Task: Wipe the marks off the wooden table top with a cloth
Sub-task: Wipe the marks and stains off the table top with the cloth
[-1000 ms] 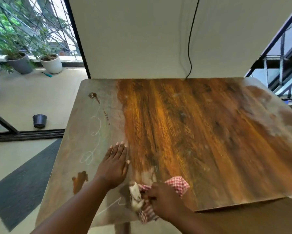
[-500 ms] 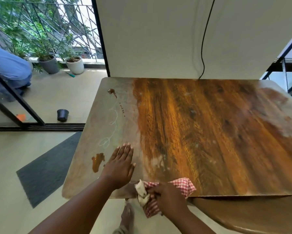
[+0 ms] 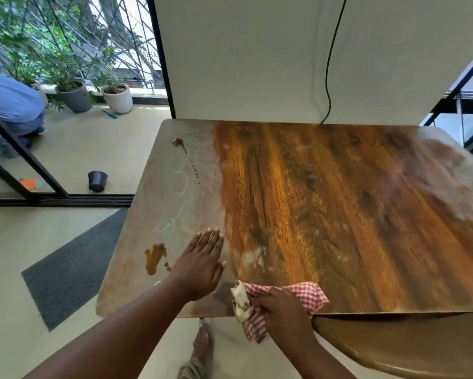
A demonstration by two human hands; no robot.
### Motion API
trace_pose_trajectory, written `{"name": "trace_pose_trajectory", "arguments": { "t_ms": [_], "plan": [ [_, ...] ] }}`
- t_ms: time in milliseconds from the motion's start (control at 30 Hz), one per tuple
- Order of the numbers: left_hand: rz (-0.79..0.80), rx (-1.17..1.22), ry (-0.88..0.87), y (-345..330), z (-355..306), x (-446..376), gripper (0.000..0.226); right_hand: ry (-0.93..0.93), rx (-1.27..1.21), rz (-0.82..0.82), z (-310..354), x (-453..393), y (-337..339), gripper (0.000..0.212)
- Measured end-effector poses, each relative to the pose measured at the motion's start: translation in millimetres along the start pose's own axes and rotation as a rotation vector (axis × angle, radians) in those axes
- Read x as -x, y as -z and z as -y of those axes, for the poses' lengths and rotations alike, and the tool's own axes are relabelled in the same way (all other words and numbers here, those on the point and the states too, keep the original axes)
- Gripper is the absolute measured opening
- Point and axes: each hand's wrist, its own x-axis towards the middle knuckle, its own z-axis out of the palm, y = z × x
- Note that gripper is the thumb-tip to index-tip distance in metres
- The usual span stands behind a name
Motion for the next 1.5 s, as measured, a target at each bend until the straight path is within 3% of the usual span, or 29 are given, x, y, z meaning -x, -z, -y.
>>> {"name": "trace_pose_trajectory", "arguments": {
  "t_ms": [367, 567, 667, 833, 900, 1067, 1133, 1233, 1367, 1500],
  "plan": [
    [0.027, 0.03, 0.058, -9, 22, 6, 0.062, -0.228, 0.042, -0.173, 10, -120, 27, 0.033],
    [0.028, 0.034, 0.089, -8, 37, 5, 0.063, -0.02, -0.035, -0.026, 17, -26, -1, 0.027],
    [0.033, 0.022, 0.093, -7, 43, -3, 0.063, -0.088, -0.007, -0.01, -4, -23, -1, 0.035],
    [0.042, 0.027, 0.1, -6, 44, -17, 0.063, -0.245, 0.04, -0.135, 9, -96, 15, 0.035],
    [0.048, 0.022, 0.094, -6, 43, -17, 0.063, -0.19, -0.014, -0.123, 20, -103, 12, 0.032],
    [0.032, 0.024, 0.11, -2, 48, -12, 0.064, 0.186, -0.09, 0.015, 42, -28, -8, 0.028],
    [0.032, 0.023, 0.122, -2, 55, -3, 0.064, 0.173, -0.087, 0.003, 26, -22, -1, 0.032],
    [0.045, 0.045, 0.171, -7, 66, 13, 0.063, -0.004, -0.04, -0.014, 1, -38, 9, 0.037],
    [0.082, 0.047, 0.221, -14, 73, 35, 0.064, -0.137, -0.048, -0.132, 16, -61, 1, 0.035],
    [0.07, 0.013, 0.179, -11, 74, 48, 0.064, 0.114, -0.062, -0.054, 67, -36, -34, 0.034]
  ]
}}
